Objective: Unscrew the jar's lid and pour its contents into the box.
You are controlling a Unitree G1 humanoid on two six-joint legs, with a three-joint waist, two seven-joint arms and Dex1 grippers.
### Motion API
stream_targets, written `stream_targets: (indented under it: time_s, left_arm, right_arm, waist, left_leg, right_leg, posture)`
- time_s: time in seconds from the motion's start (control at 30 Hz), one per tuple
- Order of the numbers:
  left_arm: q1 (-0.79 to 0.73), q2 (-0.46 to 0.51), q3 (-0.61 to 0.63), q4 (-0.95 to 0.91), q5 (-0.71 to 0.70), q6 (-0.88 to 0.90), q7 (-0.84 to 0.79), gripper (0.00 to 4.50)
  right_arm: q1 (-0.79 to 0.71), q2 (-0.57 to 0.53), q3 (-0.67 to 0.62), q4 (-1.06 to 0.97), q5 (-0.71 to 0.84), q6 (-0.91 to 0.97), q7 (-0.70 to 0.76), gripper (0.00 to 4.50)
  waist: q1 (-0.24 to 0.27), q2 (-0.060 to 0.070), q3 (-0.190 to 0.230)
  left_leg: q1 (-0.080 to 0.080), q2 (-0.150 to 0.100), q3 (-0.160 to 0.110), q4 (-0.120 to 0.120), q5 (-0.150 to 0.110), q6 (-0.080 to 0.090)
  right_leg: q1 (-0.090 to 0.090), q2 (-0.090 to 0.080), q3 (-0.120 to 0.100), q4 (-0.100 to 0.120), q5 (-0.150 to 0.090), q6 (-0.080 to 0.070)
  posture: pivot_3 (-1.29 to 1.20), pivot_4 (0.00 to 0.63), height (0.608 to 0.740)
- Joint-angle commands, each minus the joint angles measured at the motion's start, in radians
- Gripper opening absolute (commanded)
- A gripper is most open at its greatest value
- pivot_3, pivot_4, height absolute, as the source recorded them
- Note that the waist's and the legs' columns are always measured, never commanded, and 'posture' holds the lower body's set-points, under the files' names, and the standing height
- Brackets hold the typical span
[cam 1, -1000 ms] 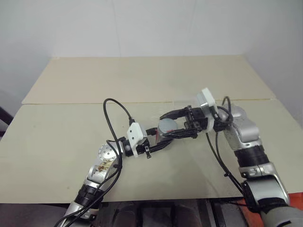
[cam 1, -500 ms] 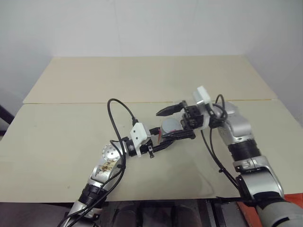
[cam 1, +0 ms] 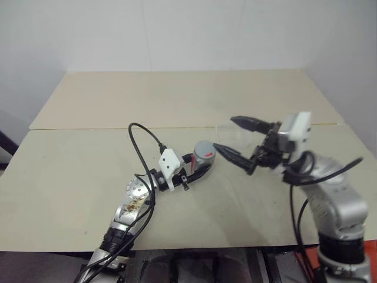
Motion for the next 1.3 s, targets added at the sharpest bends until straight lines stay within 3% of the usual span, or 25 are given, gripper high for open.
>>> stream_targets:
  time_s: [0.03,0.17,0.3,1.17,1.3]
  left_arm:
    - [-0.027,-0.011,0.007,0.004,0.004,-0.034,0.020,1.98]
    - [-0.037,-0.014,0.004,0.020,0.008,-0.040,0.018,1.98]
    - [-0.051,-0.015,0.005,0.040,0.009,-0.050,0.012,1.98]
    - [-0.046,-0.023,-0.010,0.040,0.016,-0.064,0.012,1.98]
    - [-0.049,-0.022,-0.008,0.039,0.011,-0.059,0.010,1.98]
  right_arm:
    - [0.031,0.111,0.139,-0.100,-0.176,0.023,-0.248,4.49]
    - [0.050,0.191,0.221,-0.108,-0.246,0.032,-0.338,4.49]
    - [0.047,0.161,0.243,-0.093,-0.275,0.028,-0.320,4.49]
    - [0.044,0.182,0.217,-0.004,-0.254,0.020,-0.290,4.49]
    - [0.049,0.182,0.214,0.004,-0.251,0.023,-0.286,3.55]
  waist:
    - [-0.002,0.000,0.000]
    - [-0.001,0.000,0.000]
    - [0.000,0.000,0.000]
    - [-0.012,0.000,0.000]
    - [-0.012,0.000,0.000]
  left_leg:
    - [0.000,0.000,0.000,0.000,0.000,0.000]
    - [0.000,-0.001,0.001,0.000,0.000,0.000]
    - [-0.001,-0.001,0.000,0.000,0.000,0.000]
    - [-0.001,0.000,0.000,0.000,0.000,0.001]
    - [-0.001,0.000,0.000,0.000,0.000,0.001]
  right_leg:
    - [0.000,0.000,0.000,0.000,0.000,0.000]
    - [-0.001,0.001,0.000,0.000,0.000,0.000]
    - [0.001,0.001,-0.001,0.000,0.000,0.000]
    - [0.000,0.003,-0.001,0.000,0.000,0.000]
    - [0.000,0.003,-0.001,0.000,0.000,0.000]
  posture:
    - [0.00,0.150,0.740]
    - [0.00,0.150,0.740]
    - [0.00,0.150,0.740]
    - [0.00,0.150,0.740]
    - [0.00,0.150,0.740]
